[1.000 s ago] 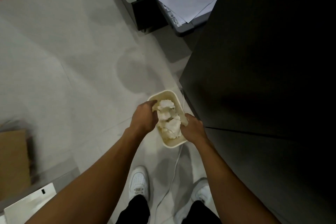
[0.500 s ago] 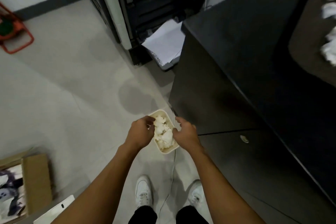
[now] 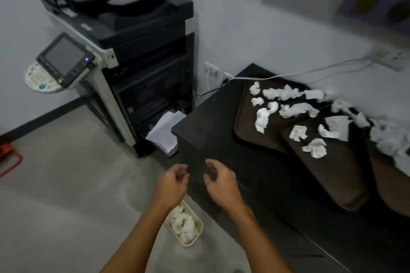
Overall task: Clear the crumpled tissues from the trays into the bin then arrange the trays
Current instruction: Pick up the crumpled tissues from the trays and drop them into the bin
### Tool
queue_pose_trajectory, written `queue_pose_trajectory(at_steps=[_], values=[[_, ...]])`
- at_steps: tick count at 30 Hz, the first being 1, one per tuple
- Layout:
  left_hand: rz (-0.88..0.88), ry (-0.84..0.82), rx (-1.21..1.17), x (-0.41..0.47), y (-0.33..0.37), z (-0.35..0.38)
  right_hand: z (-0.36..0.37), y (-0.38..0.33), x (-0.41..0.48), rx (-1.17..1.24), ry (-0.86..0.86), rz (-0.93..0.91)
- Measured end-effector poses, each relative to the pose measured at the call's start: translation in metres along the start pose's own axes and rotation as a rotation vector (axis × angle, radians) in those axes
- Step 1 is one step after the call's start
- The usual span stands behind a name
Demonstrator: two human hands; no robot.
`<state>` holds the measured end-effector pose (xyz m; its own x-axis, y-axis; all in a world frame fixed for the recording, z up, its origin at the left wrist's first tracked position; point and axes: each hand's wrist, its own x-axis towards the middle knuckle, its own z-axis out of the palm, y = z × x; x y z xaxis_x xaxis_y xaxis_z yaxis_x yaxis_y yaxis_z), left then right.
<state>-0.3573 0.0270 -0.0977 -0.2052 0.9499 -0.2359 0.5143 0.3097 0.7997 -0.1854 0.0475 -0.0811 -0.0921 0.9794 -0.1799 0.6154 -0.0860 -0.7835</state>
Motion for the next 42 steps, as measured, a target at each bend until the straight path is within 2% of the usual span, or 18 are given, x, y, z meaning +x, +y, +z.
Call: queue_pose_trajectory(at_steps=[10,16,21,32,42], values=[[0.342,-0.088,-0.024,-0.004,0.146,0.019,-0.147,-0.022,-0.031,0.054,0.319,-0.049],[0.457,-0.188,-0.046,-0.012,0.219,0.064,-0.217,0.004,-0.049,0.069,0.471,-0.005],[0.517,-0.225,-0.066,-0.007,0.262,0.104,-0.265,0.032,-0.048,0.034,0.53,0.039],[0.493,-0.254,-0.028,0.027,0.303,0.172,-0.307,0.096,0.009,-0.058,0.451,0.016],[0.436,-0.201,0.045,0.053,0.302,0.202,-0.294,0.133,0.052,-0.26,0.223,0.026]])
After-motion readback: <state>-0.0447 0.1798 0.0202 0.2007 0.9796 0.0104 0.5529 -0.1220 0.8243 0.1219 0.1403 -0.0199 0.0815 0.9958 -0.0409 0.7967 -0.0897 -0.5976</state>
